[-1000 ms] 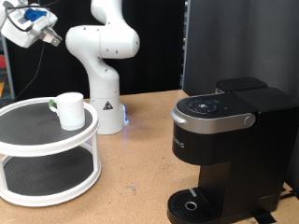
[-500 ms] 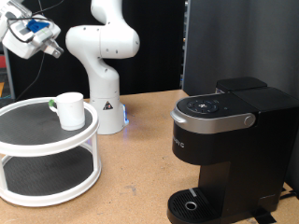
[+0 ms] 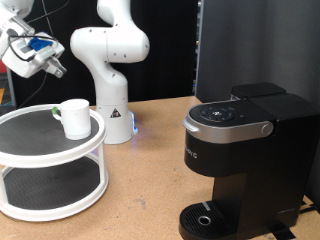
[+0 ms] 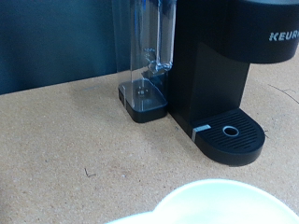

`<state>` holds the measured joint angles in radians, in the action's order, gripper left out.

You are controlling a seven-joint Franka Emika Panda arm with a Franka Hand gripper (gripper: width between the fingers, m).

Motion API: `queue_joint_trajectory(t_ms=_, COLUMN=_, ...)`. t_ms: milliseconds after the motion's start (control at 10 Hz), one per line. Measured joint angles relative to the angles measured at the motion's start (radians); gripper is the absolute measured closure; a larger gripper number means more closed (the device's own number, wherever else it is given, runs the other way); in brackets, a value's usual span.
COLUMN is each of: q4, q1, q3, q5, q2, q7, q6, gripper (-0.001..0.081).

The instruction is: Make a cup of coffee with the keurig machine

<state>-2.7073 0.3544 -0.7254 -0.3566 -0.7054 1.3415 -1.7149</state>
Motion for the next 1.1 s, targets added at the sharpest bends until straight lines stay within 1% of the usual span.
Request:
queue_joint_trajectory(t_ms=200, q4=-0.014, q1=0.000, q3=-0.005, q5=0.000, q2=0.021, q7=0.017, q6=-0.043, gripper=0.0799)
queue_joint_trajectory(t_ms=600, q4=-0.061, q1=-0.002, q3=-0.009, q5=-0.001, q2=0.056, q7=0.064, q6=-0.151, gripper=0.0799)
queue_joint_trajectory(t_ms=800, q4=-0.075, q1=-0.003, q3=-0.012, q5=-0.008, q2=0.075, q7=0.081, q6=-0.185, gripper=0.0799)
queue_joint_trajectory(t_ms=900, q4=-0.079, q1=-0.006, q3=-0.015, q5=-0.017, q2=0.084, q7=0.088, q6=-0.198, gripper=0.0756)
queue_joint_trajectory(t_ms=1000, q4=-0.080, q1=-0.010, q3=-0.022, q5=-0.031, q2=0.091, q7=0.097, q6=-0.210, gripper=0.0756)
queue_joint_trajectory(t_ms=1100, q4=-0.081, q1=-0.014, q3=-0.030, q5=-0.046, q2=0.100, q7=0.111, q6=-0.223, gripper=0.0587)
